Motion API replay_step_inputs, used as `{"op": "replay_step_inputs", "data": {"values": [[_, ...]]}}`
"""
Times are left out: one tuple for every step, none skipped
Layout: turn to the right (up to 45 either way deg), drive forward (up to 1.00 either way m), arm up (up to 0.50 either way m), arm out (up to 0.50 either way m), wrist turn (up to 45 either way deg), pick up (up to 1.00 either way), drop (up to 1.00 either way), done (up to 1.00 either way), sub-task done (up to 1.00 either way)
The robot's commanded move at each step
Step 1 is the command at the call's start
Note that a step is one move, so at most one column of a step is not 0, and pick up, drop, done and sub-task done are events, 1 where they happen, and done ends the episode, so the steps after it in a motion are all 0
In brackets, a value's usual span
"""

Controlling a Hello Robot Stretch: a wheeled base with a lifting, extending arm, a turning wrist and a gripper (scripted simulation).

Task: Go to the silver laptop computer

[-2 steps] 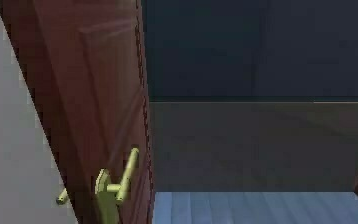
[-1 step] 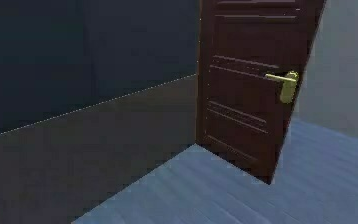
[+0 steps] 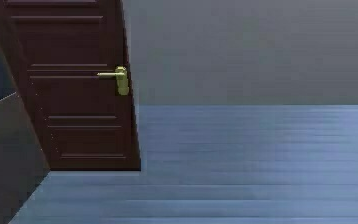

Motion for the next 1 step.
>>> {"op": "replay_step_inputs", "data": {"values": [[45.0,0.0,0.0,0.0,0.0,0.0,0.0,0.0,0.0]]}}
